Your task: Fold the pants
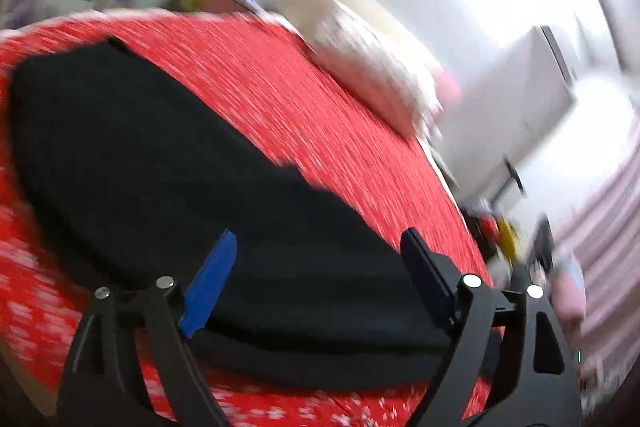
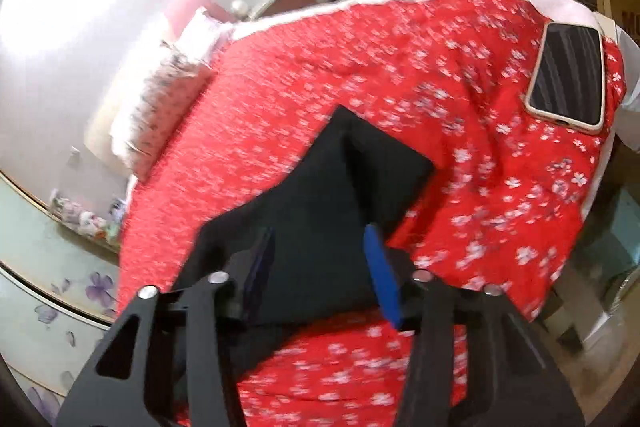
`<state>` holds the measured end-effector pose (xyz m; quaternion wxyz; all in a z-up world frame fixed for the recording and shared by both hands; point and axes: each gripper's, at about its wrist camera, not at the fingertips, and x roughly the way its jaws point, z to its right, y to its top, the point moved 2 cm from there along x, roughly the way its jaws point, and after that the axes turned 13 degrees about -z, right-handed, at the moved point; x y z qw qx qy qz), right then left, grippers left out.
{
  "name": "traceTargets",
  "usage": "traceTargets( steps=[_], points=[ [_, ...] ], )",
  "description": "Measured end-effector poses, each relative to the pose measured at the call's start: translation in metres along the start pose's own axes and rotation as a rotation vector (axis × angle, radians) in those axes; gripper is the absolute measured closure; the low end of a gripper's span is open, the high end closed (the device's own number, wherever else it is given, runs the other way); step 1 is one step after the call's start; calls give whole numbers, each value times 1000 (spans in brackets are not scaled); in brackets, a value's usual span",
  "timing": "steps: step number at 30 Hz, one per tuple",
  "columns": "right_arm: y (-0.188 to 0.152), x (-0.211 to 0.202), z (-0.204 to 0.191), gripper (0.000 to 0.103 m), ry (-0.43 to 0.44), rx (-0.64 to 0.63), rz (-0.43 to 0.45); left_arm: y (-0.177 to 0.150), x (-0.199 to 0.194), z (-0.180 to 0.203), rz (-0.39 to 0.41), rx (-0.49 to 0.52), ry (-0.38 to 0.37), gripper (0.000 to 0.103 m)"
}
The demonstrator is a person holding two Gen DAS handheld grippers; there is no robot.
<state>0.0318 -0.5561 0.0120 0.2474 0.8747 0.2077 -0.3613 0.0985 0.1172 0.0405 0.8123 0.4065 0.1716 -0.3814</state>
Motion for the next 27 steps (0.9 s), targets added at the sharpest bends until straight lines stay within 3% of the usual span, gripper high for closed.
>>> traceTargets(
  steps=[4, 9, 10, 11, 17, 20, 24, 27],
  points=[
    [-8, 16, 13, 58, -64, 13, -57, -22, 38, 8, -101, 78, 12, 17],
    [-20, 33, 21, 58, -80, 21, -120, -31, 38, 9, -90, 129, 39, 11],
    [-19, 36, 20, 62, -77, 21, -125, -30, 36, 6, -85, 128, 39, 11],
    [-20, 39, 19, 81, -75, 13, -123, -28, 36, 4, -88, 124, 34, 11],
    [-19, 28, -2, 89, -147, -129, -92, -32, 28, -6, -88, 102, 15, 11],
    [-7, 5, -29, 92, -194, -238, -42, -31, 31, -5, -91, 104, 21, 10],
    [18, -22, -74, 96, -321, -433, 120, -33, 33, -2, -89, 127, 40, 7],
    [34, -27, -92, 100, -340, -520, 200, -33, 34, -1, -88, 131, 50, 6]
  ],
)
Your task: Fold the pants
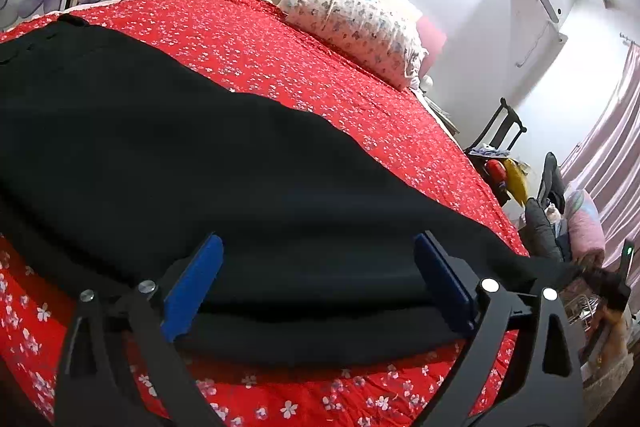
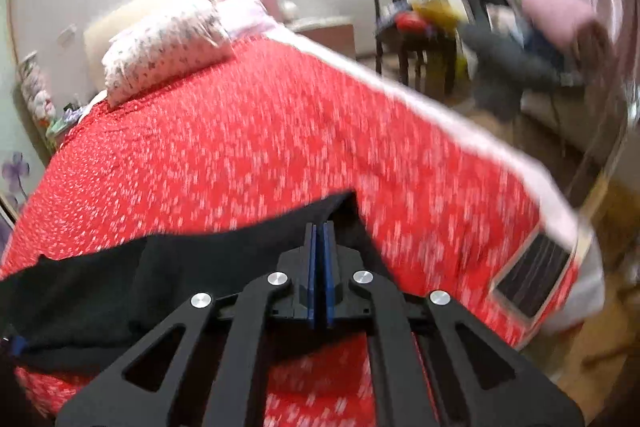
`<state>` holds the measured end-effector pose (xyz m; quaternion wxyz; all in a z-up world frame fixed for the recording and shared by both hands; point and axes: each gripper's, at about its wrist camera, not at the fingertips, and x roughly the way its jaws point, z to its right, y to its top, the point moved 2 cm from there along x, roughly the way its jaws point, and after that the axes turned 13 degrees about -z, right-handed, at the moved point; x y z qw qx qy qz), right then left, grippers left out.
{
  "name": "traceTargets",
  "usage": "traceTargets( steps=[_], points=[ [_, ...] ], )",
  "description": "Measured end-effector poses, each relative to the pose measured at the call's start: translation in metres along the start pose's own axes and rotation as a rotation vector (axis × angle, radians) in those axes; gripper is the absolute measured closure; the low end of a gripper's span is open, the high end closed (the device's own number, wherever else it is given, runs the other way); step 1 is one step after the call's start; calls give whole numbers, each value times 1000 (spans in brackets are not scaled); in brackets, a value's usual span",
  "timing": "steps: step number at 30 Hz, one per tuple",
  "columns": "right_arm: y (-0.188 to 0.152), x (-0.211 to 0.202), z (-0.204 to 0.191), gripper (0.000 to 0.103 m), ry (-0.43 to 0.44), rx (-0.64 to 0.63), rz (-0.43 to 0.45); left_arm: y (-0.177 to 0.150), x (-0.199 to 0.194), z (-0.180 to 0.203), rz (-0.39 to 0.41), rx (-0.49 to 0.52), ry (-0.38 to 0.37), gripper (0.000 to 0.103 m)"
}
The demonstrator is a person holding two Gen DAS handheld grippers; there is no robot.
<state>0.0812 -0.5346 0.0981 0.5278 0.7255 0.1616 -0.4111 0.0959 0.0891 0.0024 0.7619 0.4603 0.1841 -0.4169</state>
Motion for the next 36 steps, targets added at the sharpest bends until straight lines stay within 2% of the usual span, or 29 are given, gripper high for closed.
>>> traceTargets(
  steps=[1, 2, 3, 7, 8, 9, 11, 13, 14, 15, 17, 19, 20, 21, 23, 26, 29, 32, 36],
  points=[
    [9, 1, 1, 100, -45, -39, 50, 0, 0, 0, 1, -2, 1, 6],
    [9, 7, 7, 99, -83, -41, 47, 1, 0, 1, 1, -3, 0, 6],
    [7, 19, 17, 99, -90, -14, 7, 0, 0, 0, 2, -5, -2, 6],
    [-28, 88, 66, 99, -68, 144, -264, 2, 1, -2, -2, -7, -5, 6],
    [-35, 93, 74, 97, -39, 177, -276, 2, 1, -2, -3, -6, -4, 6],
    [-41, 88, 80, 90, -17, 220, -249, 2, 1, -1, -3, -4, -4, 6],
    [-42, 78, 87, 81, -43, 257, -237, 2, 0, -1, -4, -4, -7, 6],
    [-38, 57, 91, 81, -67, 284, -205, 2, -1, -3, -5, -9, -15, 6],
    [-39, 49, 89, 81, -51, 290, -184, 2, -1, -3, -4, -13, -20, 6],
    [-38, 32, 80, 81, 36, 300, -146, 3, -1, -3, -4, -18, -25, 6],
    [-43, 16, 55, 80, 249, 311, -149, 3, -2, -5, -3, -28, -37, 6],
    [-58, 14, 10, 76, 532, 300, -244, 3, -4, -5, -2, -39, -51, 6],
    [-65, 17, -8, 70, 611, 290, -293, 3, -5, -7, 0, -46, -61, 6],
    [-76, 22, -39, 69, 718, 277, -368, 3, -7, -8, 4, -56, -77, 6],
    [-96, 36, -92, 69, 863, 268, -484, 4, -13, -15, 17, -93, -115, 6],
    [-115, 57, -146, 69, 970, 289, -602, 6, -24, -30, 48, -147, -147, 6],
    [-132, 73, -197, 69, 995, 283, -688, 7, -37, -44, 84, -175, -128, 6],
    [-135, 79, -224, 69, 978, 283, -730, 8, -45, -53, 95, -194, -139, 6],
    [-135, 90, -235, 69, 878, 308, -722, 7, -49, -60, 92, -193, -153, 6]
  ],
)
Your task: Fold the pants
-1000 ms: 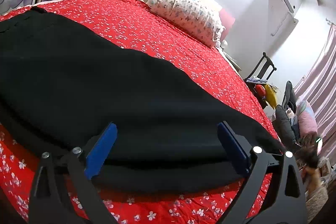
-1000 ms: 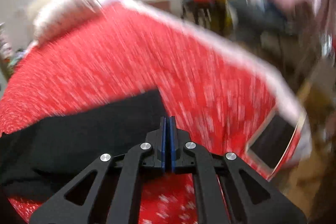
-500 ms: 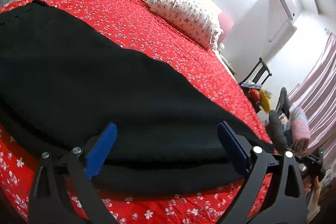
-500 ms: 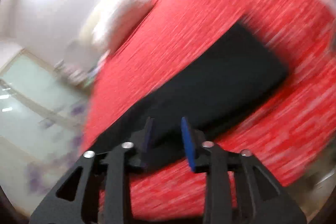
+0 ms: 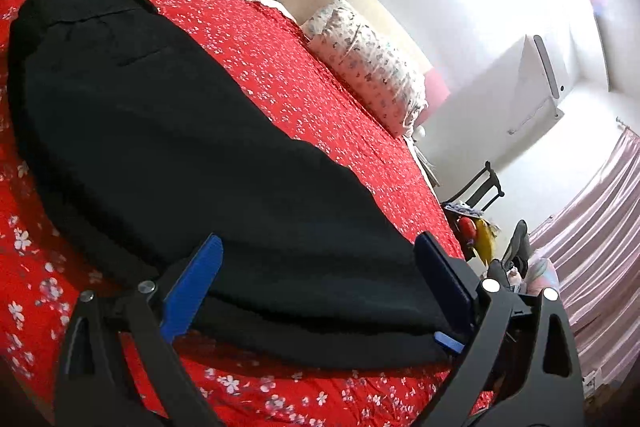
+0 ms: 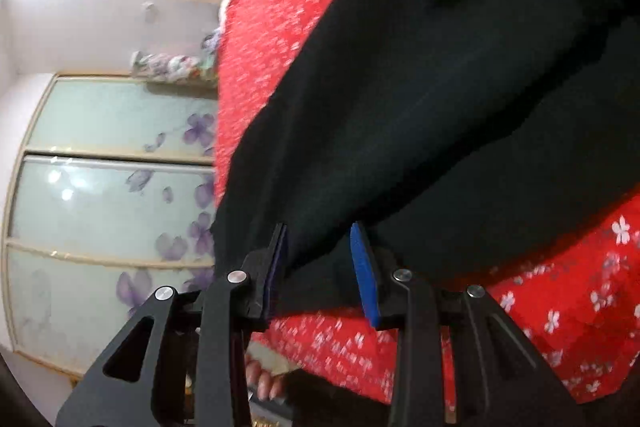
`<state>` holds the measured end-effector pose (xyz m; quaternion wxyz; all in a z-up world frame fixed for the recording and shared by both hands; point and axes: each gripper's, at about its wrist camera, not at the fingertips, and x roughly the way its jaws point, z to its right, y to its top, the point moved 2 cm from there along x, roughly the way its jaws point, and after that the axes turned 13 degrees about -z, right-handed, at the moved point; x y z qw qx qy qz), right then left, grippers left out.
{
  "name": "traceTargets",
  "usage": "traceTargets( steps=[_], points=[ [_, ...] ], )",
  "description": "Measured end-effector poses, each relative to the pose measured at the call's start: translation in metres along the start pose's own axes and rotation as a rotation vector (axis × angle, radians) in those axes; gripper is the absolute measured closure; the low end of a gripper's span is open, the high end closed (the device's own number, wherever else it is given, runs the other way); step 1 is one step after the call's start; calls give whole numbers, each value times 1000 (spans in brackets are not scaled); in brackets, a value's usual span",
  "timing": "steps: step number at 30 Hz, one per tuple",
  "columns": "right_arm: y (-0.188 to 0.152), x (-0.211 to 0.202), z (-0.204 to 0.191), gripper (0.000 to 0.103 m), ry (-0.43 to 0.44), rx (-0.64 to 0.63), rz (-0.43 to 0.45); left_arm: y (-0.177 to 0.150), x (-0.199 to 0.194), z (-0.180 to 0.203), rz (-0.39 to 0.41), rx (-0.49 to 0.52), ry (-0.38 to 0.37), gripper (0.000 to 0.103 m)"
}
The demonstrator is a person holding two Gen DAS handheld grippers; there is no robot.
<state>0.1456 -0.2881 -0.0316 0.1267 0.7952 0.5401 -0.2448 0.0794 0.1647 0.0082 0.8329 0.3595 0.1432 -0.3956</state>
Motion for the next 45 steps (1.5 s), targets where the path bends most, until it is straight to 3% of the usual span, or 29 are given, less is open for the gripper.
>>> traceTargets(
  steps=[4, 9, 10, 11, 18, 21, 23, 26, 28, 32, 35, 37, 42, 45],
  points=[
    [9, 8, 8, 69, -10, 90, 40, -1, 0, 2, -6, 21, 2, 6],
    [6, 13, 3, 71, -20, 56, 129, 0, -2, -1, -4, 7, -22, 6],
    [5, 13, 2, 90, -28, 38, 151, 1, -3, -2, 1, -3, -32, 6],
    [4, 12, 2, 98, -28, 24, 158, 1, -5, -4, 7, -10, -39, 6],
    [-28, -2, -1, 99, 23, -65, 141, 4, -18, -16, 49, -73, -78, 6],
    [-40, -3, 1, 99, 53, -81, 130, 3, -19, -12, 63, -56, -66, 6],
    [-41, -1, 4, 99, 27, -92, 130, 2, -19, -7, 66, -30, -51, 6],
    [-32, 14, 9, 98, -73, -112, 101, 2, -17, -2, 56, -9, -38, 6],
    [-33, 15, 7, 93, -96, -149, 97, 2, -17, -2, 51, -10, -46, 6],
    [-42, 2, -4, 68, -174, -225, 64, 3, -18, -5, 36, -6, -77, 6],
    [-51, -39, -5, 68, -210, -277, 178, 1, -15, -3, 25, 8, -59, 5],
    [-51, -89, 9, 68, -216, -221, 341, 2, -12, -3, 14, -4, -52, 3],
    [-32, -215, 85, 68, -268, 112, 703, 1, -6, -3, -3, -20, -55, 3],
    [-26, -260, 122, 68, -302, 262, 817, 0, -4, 0, -10, -2, -36, 3]
  ],
)
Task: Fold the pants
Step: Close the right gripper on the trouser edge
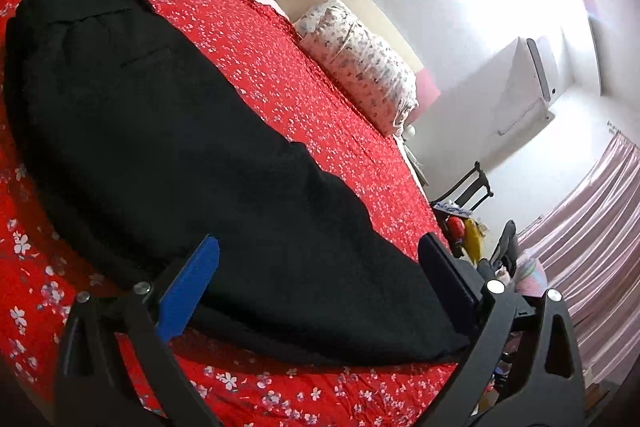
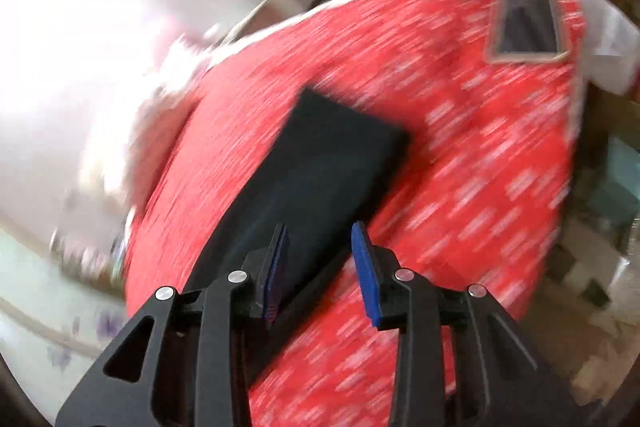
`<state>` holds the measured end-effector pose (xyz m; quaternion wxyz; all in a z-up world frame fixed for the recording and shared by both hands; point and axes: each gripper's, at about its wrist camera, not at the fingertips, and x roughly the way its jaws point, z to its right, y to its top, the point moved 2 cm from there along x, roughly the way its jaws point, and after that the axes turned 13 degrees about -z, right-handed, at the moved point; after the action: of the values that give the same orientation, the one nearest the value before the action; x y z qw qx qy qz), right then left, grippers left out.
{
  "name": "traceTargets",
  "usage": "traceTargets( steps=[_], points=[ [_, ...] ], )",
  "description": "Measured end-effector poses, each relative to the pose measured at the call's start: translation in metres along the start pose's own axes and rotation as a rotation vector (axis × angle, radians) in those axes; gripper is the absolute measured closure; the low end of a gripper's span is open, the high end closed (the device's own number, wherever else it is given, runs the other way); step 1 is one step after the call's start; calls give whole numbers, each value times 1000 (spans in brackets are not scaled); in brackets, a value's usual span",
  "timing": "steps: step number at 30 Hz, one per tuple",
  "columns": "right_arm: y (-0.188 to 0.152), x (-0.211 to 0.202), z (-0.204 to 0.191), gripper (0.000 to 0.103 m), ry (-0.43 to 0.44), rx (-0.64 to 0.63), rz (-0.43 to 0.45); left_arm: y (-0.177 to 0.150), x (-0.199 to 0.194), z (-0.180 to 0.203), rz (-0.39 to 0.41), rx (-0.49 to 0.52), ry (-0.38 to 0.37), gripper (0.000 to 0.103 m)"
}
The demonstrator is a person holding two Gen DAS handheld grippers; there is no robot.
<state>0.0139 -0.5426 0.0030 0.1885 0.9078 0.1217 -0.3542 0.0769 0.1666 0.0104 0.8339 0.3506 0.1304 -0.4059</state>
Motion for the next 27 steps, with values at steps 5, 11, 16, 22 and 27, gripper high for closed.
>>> traceTargets(
  steps=[5, 11, 16, 22, 27],
  points=[
    [27, 8, 21, 68, 9, 81, -6, -1, 2, 2, -1, 9, 22, 3],
    [50, 20, 21, 68, -37, 45, -29, -3, 6, 6, -5, 25, 52, 2],
    [44, 30, 23, 73, -54, 59, -49, -3, 7, 4, -9, 27, 59, 2],
    [55, 28, 6, 97, -87, -45, 27, 0, 10, 2, -8, 24, 72, 2],
    [67, 36, 22, 97, -145, -22, -9, 2, 9, -2, 1, 7, 75, 2]
  ],
)
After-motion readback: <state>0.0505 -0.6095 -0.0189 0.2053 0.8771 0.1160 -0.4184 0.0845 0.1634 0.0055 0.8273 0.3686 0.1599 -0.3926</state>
